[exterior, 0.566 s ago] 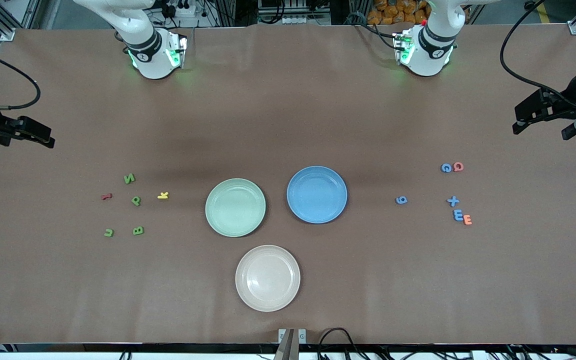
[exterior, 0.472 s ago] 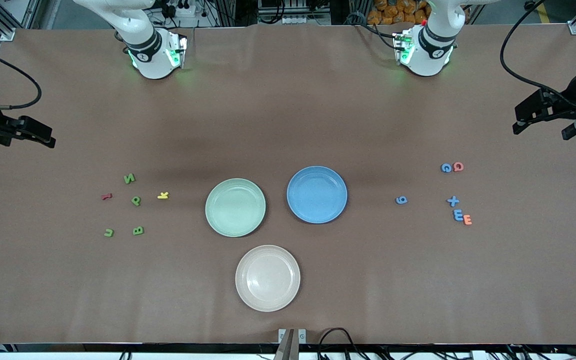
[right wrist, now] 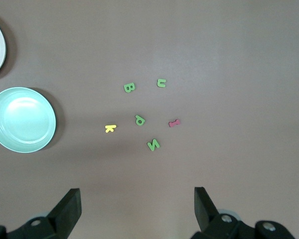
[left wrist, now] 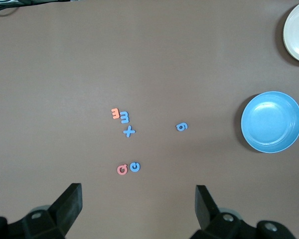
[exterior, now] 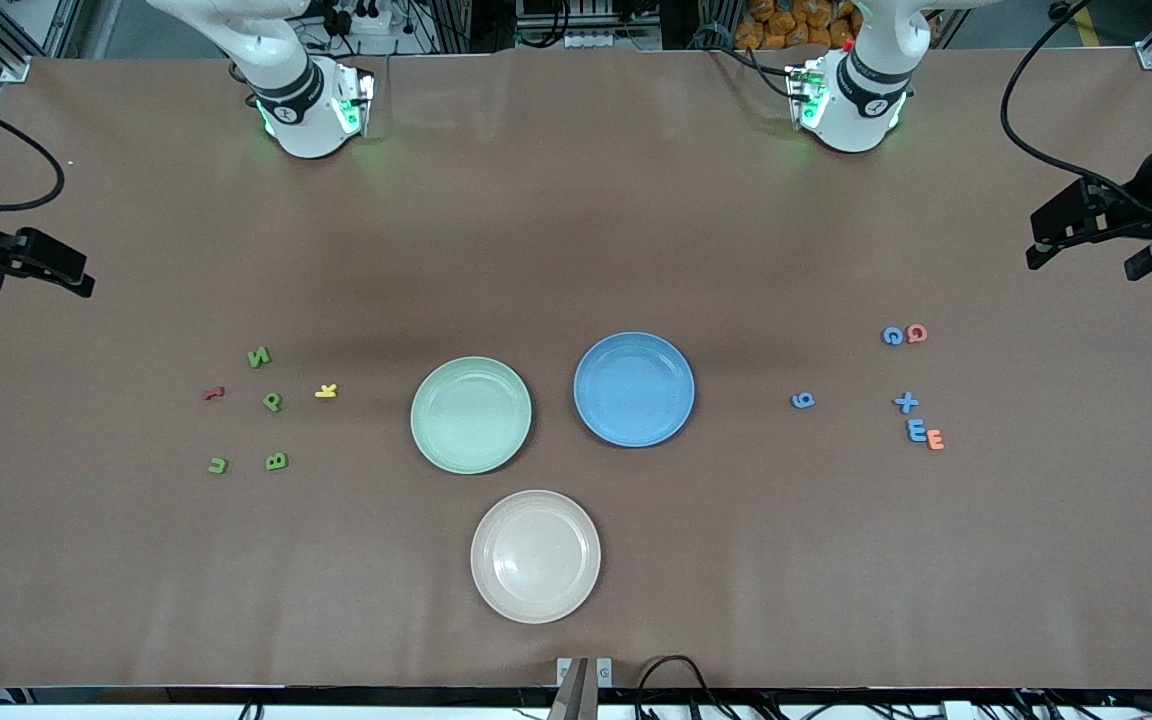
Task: Sort letters by color into matching plates
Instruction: 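Move both grippers from rest toward the scattered foam letters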
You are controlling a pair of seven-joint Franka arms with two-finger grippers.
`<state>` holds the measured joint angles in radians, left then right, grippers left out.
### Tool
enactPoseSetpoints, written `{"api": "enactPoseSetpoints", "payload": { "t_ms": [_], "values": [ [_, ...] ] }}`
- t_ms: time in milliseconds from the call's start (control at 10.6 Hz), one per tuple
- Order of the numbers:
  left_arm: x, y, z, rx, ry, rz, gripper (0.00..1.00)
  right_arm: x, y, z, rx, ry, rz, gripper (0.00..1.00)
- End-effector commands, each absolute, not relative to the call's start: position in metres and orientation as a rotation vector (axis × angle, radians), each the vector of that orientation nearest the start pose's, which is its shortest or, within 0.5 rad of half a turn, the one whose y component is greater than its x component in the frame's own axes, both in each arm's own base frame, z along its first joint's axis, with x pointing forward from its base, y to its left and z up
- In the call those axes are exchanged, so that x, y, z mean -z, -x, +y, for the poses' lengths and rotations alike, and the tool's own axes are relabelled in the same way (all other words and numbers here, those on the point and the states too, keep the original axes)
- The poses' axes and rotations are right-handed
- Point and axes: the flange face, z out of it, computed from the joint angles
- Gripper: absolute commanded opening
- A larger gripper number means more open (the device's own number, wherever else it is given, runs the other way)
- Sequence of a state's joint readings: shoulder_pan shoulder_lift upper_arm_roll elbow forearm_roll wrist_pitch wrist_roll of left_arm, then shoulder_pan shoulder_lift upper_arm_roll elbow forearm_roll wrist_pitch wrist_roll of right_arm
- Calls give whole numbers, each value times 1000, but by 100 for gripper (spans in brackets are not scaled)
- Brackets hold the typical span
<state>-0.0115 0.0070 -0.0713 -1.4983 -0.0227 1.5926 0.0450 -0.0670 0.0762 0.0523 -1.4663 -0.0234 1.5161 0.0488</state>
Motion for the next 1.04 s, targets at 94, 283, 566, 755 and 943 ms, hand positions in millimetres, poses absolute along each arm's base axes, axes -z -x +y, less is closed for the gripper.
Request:
{"api": "enactPoseSetpoints", "payload": {
  "t_ms": [94,283,566,755,943],
  "values": [
    [-652,-555,-32,103,3176,165,100,-616,-576,-8,-60,3141,121,100],
    [-635,-555,-24,10,3186,117,100,-578,-584,-4,-59,3080,218,100],
    [-602,-561,-9,-40,3188,66,100,-522,-589,4,-39,3071,319,100],
    [-570,-560,-4,-16,3185,47,100,-467,-587,6,-43,3074,299,100],
    [-547,-565,3,-35,3182,28,100,-418,-583,19,-40,3081,202,100]
  ]
}}
